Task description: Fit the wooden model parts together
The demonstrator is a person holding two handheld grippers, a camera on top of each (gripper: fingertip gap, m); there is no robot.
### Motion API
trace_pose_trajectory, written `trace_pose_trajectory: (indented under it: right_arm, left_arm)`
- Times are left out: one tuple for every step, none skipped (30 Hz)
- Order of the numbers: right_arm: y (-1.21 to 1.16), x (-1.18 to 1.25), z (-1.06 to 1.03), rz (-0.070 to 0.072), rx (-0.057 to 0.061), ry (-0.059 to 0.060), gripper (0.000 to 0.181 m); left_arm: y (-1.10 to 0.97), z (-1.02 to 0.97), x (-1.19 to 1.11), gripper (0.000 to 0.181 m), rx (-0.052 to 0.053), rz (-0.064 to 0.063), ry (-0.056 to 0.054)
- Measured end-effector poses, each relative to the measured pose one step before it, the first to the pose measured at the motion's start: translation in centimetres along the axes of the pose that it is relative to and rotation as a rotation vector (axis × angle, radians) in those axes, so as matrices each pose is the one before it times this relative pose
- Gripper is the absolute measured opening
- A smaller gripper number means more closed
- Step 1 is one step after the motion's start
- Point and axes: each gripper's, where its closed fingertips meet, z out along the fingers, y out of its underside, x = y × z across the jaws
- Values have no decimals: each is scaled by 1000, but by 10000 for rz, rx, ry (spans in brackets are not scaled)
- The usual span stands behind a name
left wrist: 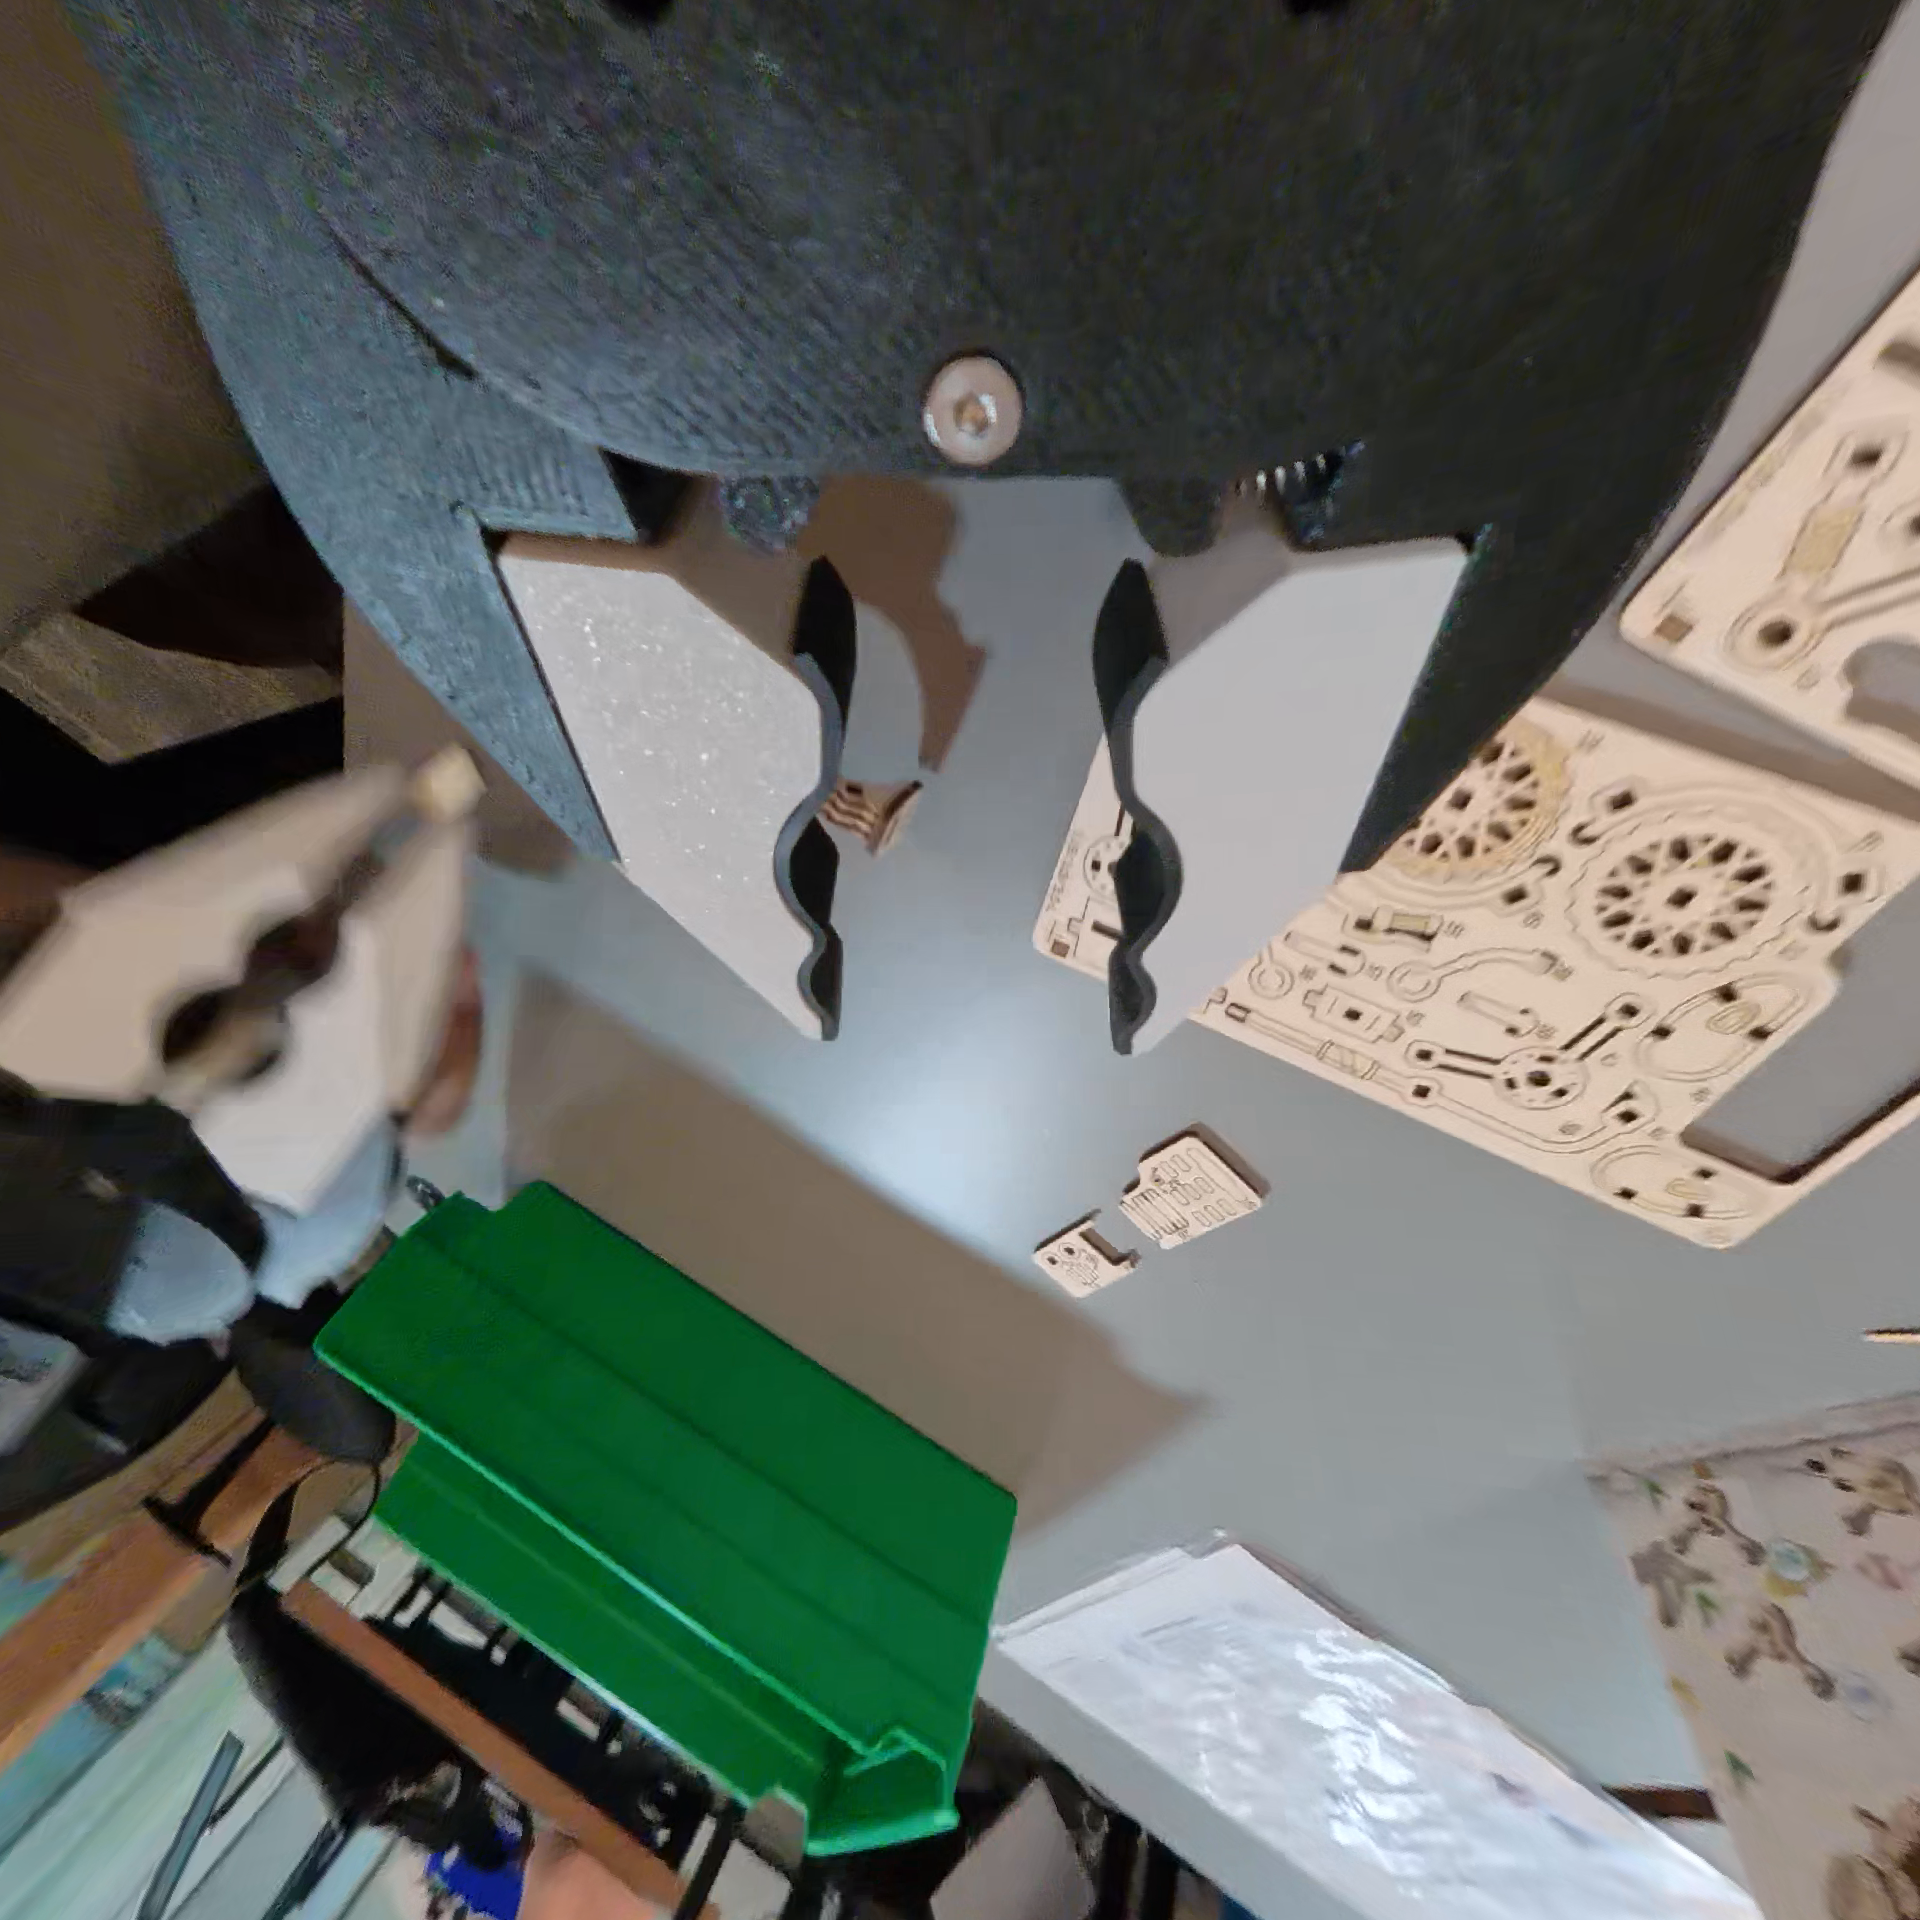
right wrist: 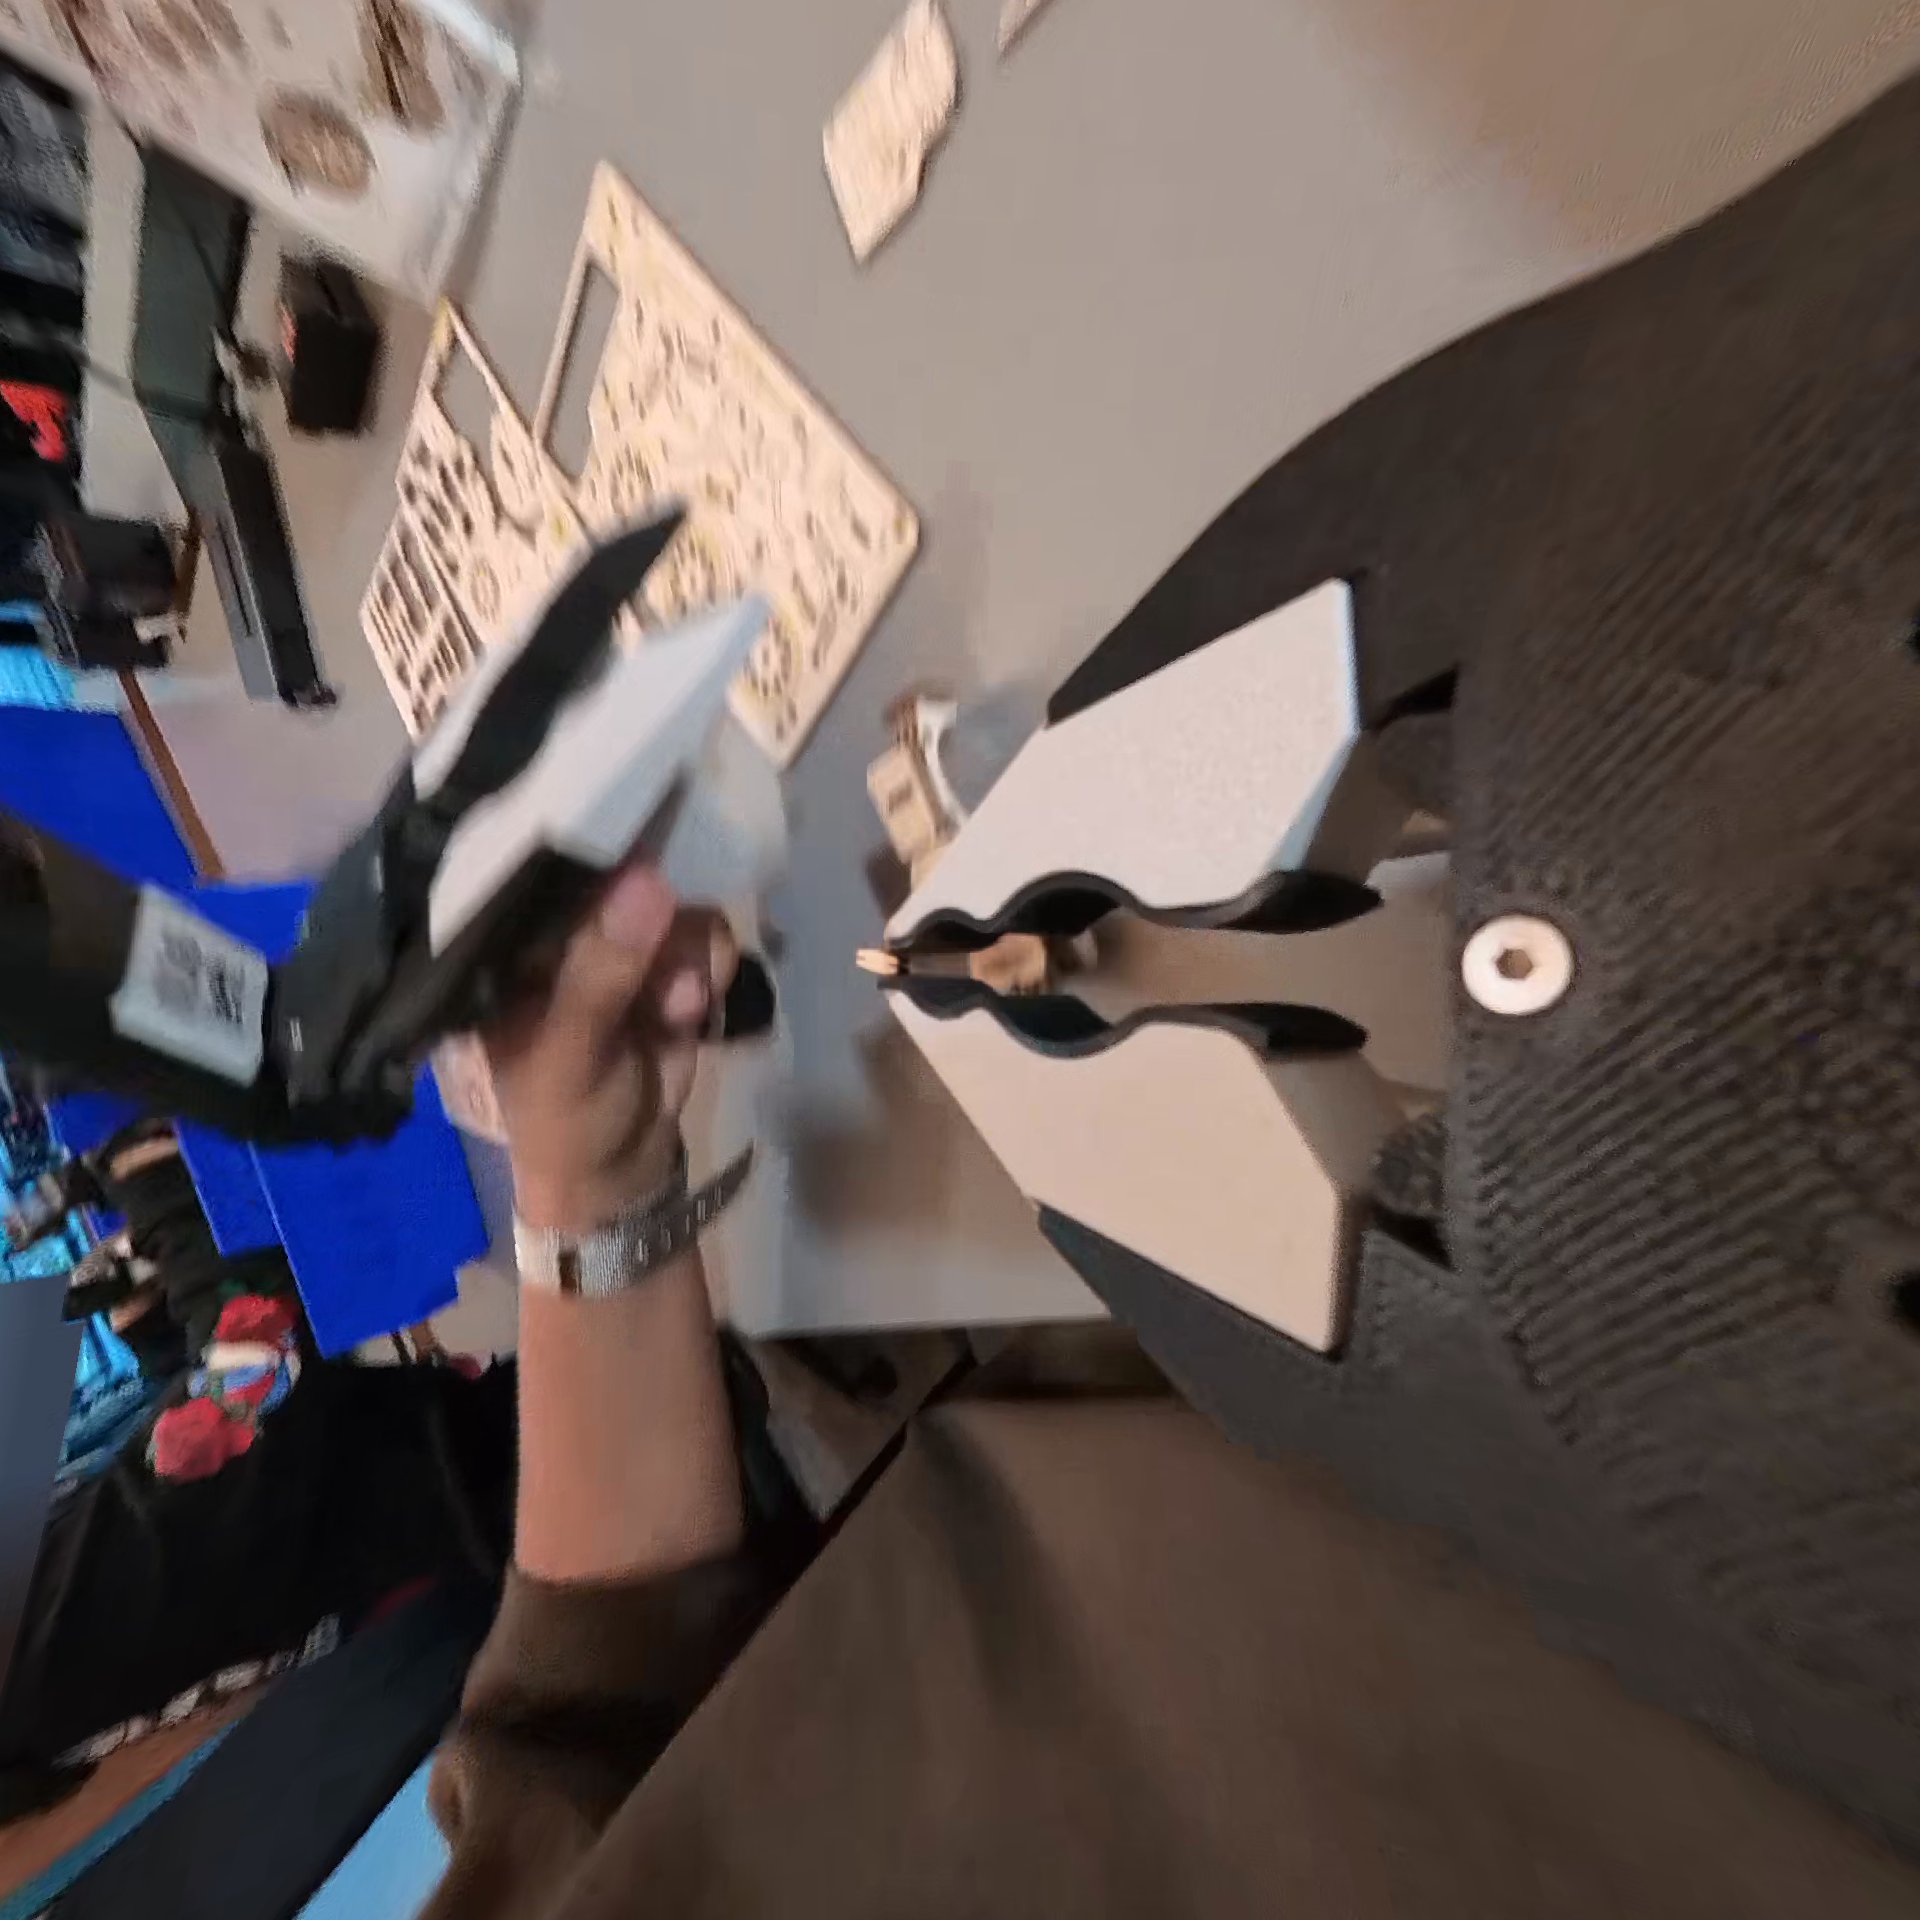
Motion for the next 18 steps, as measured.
trace_pose_trajectory:
  right_arm:
    - [448, -1379, 698, 109, -126, -196, 1]
    - [614, -1146, 758, -15, -213, -30, 1]
    - [733, -891, 745, -120, -297, 90, 1]
    - [807, -450, 674, -172, -402, 293, 1]
    - [718, -136, 535, -213, -377, 391, 1]
    - [518, -19, 381, -248, -281, 382, 1]
    - [370, 67, 234, -177, -201, 330, 1]
    - [273, 111, 101, -31, -143, 228, 2]
    - [262, 161, 21, 55, -116, 140, 2]
    - [310, 317, -40, 75, -120, 157, 2]
    - [289, 410, -118, 59, -100, 174, 2]
    - [245, 489, -169, 65, -71, 197, 2]
    - [161, 497, -216, 75, -35, 189, 2]
    - [113, 405, -227, 91, -8, 141, 2]
    - [60, 458, -230, 80, -1, 175, 2]
    - [37, 485, -220, 32, 9, 200, 1]
    - [27, 465, -215, -4, 8, 187, 1]
    - [71, 486, -171, -3, -19, 196, 1]
  left_arm:
    - [205, 846, 133, 51, -222, 48, 119]
    - [416, 802, 155, 51, -306, 178, 38]
    - [591, 719, 15, 51, -393, 305, -132]
    - [779, 600, -106, 51, -509, 348, -248]
    - [698, 426, -50, 54, -451, 342, -239]
    - [359, 204, -26, 54, -186, 267, -249]
    - [72, -1, 25, 53, -3, 178, -198]
    - [-51, -136, 74, 53, 55, 153, -118]
    - [-84, -235, 5, 53, 65, 133, -96]
    - [-72, -272, -104, 53, 55, 73, -102]
    - [-52, -272, -105, 53, 34, 24, -45]
    - [-12, -259, -83, 53, 7, -14, -3]
    - [22, -240, -117, 53, 4, -40, -21]
    - [51, -233, -143, 53, 16, -58, -36]
    - [34, -243, -103, 53, 47, -71, -25]
    - [13, -266, -78, 53, 85, -84, -16]
    - [3, -292, -100, 53, 108, -110, -33]
    - [6, -308, -83, 53, 117, -135, -14]
